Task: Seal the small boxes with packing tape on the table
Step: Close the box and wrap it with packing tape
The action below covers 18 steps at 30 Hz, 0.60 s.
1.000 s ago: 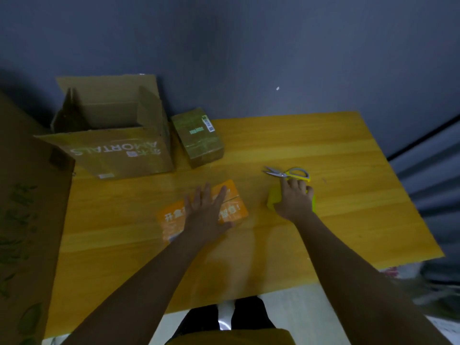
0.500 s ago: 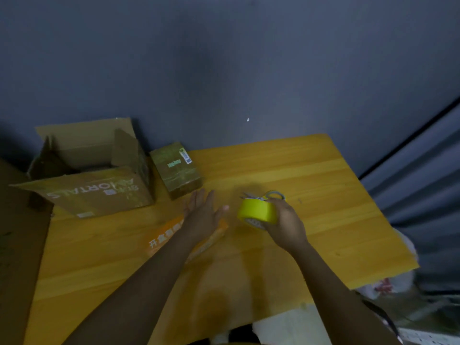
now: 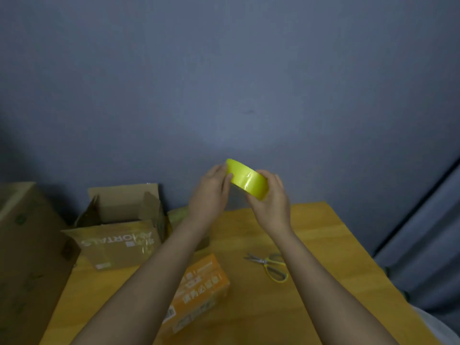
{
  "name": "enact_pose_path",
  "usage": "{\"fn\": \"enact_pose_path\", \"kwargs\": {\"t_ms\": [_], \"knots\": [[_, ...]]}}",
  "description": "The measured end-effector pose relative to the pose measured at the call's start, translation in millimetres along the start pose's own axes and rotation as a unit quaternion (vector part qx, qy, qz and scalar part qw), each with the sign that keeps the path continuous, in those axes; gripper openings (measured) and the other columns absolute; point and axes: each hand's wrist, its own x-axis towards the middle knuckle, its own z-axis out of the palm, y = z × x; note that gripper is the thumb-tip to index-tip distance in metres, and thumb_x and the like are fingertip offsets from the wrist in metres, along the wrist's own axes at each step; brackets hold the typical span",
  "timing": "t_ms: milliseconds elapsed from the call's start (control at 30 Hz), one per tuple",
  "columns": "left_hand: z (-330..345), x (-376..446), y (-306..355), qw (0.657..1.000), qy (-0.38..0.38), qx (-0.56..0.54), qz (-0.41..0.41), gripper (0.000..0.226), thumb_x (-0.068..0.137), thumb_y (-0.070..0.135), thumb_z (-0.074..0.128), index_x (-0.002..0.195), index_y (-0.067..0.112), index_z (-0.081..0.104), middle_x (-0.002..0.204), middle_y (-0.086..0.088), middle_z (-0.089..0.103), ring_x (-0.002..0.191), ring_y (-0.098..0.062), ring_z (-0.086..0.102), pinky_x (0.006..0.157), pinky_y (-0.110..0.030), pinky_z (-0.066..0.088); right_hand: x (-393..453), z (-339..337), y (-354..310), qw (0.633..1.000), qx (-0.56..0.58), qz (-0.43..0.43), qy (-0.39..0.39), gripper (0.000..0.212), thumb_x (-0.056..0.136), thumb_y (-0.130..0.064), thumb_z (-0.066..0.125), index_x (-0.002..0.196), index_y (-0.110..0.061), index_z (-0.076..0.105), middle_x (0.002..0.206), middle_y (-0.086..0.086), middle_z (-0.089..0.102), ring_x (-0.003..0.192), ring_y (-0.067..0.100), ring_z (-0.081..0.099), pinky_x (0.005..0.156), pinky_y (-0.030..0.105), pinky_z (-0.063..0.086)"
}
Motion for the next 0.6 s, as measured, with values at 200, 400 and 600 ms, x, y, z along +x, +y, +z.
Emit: {"fn": "enact_pose_path", "kwargs": {"t_ms": [200,400,600], "knots": [[-23.2,8.4,21.9,0.993,0.082,0.051,0.066,0.034,0.097,0.023,0.046,0.119,0.005,0.064,0.120,-0.008,0.061,0.108,-0.030,0.059,0.089,-0.035,0.046,26.0,3.9,-33.7,0.996,-0.009,-0.059,0.059,0.038,0.078,-0.013,0.074,0.114,-0.018,0.063,0.106,0.000,0.060,0.104,0.024,0.055,0.073,0.024,0.036],[-40.2,16.5,42.4,0.993,0.114,0.016,0.007,0.019,0.091,0.025,0.061,0.101,0.010,0.066,0.100,-0.005,0.061,0.096,-0.027,0.056,0.087,-0.032,0.040,37.0,3.8,-44.7,0.993,-0.003,-0.107,0.050,0.033,0.078,-0.024,0.068,0.110,-0.016,0.063,0.102,0.001,0.062,0.098,0.021,0.053,0.077,0.034,0.043],[-55.1,26.2,48.9,0.990,0.102,-0.059,-0.074,0.006,0.089,0.016,0.064,0.083,0.014,0.064,0.085,0.001,0.056,0.084,-0.022,0.057,0.077,-0.033,0.045,36.6,8.0,-46.3,0.986,-0.069,-0.139,0.054,0.040,0.074,-0.023,0.063,0.113,-0.016,0.063,0.099,0.003,0.063,0.093,0.029,0.055,0.077,0.037,0.041]]}}
